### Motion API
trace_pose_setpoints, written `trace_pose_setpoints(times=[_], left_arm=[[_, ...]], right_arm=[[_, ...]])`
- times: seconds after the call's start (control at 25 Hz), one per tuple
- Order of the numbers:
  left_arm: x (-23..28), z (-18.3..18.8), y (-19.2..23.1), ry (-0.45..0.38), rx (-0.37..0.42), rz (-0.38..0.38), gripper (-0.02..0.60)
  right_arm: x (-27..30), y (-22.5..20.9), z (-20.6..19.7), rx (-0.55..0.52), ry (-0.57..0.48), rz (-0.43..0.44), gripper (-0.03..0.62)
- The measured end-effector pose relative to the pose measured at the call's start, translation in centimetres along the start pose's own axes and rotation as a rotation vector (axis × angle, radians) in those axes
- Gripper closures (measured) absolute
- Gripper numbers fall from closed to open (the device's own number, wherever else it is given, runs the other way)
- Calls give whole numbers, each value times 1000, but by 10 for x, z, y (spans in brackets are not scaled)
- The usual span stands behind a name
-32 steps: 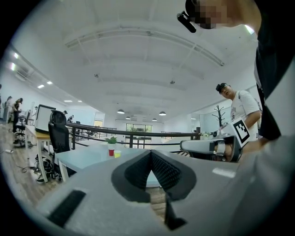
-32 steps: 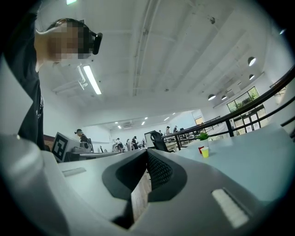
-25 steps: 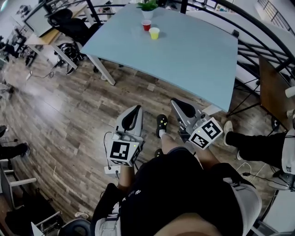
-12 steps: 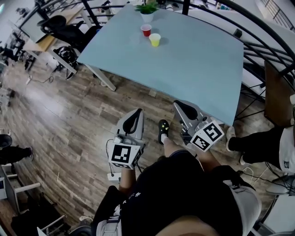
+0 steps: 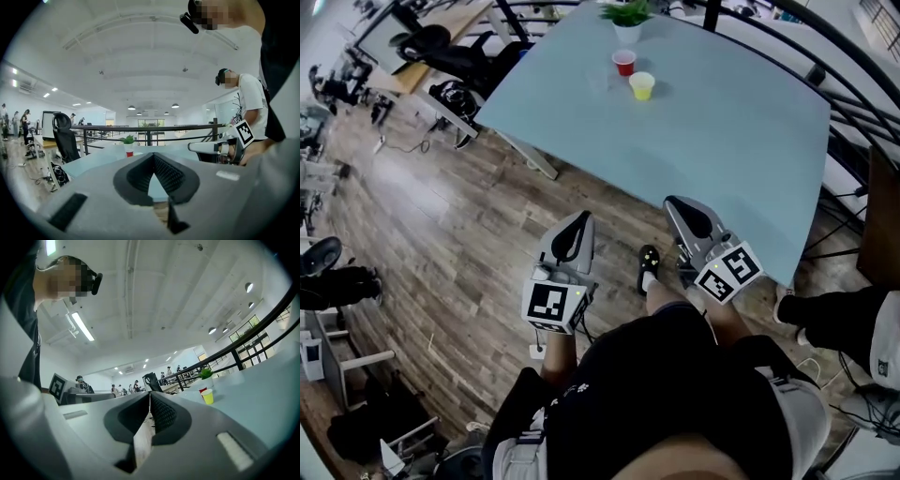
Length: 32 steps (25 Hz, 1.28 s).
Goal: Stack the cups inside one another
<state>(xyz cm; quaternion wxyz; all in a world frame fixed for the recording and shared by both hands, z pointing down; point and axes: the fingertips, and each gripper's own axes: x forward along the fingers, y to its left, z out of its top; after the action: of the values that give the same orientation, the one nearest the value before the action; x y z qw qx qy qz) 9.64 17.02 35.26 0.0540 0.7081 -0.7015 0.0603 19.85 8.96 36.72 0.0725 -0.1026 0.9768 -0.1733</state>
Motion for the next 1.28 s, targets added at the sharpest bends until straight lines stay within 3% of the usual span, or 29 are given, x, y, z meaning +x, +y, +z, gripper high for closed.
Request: trace_pose_setpoints(times=[0.32,1.0,1.28], left_arm=[[38,-4,18,6,18,4,594],[98,25,51,26,80,60,593],[122,25,65,19,70,66,593]], right_arm=[[23,-34,-7,3,12,2,586],[77,-93,19,23,-16,54,580],[94,-113,20,11,-15,54,579]])
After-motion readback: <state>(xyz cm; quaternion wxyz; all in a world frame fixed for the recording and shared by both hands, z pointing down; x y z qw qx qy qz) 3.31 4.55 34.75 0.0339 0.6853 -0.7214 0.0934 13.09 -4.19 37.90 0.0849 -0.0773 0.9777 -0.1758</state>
